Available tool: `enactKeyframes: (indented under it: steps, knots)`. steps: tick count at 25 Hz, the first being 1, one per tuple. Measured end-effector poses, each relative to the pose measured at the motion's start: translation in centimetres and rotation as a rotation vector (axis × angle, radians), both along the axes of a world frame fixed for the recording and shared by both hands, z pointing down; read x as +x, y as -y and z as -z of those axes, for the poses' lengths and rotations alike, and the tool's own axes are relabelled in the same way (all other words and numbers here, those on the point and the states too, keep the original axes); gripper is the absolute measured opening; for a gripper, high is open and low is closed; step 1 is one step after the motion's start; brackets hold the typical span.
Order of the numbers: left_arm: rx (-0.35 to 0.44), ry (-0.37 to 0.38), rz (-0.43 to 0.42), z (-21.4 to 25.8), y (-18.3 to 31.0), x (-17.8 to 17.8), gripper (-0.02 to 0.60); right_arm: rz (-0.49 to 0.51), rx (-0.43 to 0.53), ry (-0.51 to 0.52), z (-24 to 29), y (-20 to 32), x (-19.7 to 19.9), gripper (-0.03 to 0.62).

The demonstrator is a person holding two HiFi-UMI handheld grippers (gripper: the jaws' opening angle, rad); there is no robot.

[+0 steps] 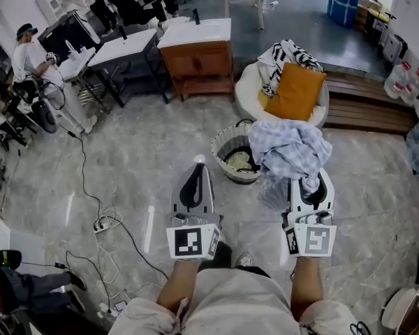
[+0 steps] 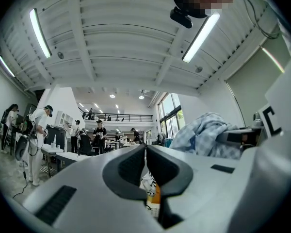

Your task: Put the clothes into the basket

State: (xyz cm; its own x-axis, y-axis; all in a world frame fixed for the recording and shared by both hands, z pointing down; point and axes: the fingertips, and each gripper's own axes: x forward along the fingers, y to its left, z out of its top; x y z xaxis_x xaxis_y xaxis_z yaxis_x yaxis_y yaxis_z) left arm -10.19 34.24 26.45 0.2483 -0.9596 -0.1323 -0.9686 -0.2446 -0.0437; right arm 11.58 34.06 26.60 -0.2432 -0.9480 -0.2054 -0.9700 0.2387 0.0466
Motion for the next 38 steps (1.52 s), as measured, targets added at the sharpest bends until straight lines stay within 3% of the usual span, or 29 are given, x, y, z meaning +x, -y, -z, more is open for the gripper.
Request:
enactKeyframes:
  steps: [5, 15, 29, 38]
  knots:
    - [-0.004, -0.001, -0.009, -1.1, 2.9, 0.5, 0.012, 0.027, -0.006, 0.011, -1.0, 2.5, 0.0, 0.146]
    - [0.015, -0.021, -0.046, -0.8, 10.7, 0.4, 0.012, -0.041, -0.022, -0.067, -1.5, 9.7, -0.4, 0.146]
    - [0.007, -0.034, -0.069, -0.6, 24.5, -6.0, 0.012, -0.111, -0.051, -0.078, -0.7, 23.4, -4.7, 0.144]
    - [-0.010, -0.064, -0.114, -1.2, 30.2, -8.5, 0.012, -0.196, -0.044, -0.066, -0.3, 28.4, -6.8, 0.140]
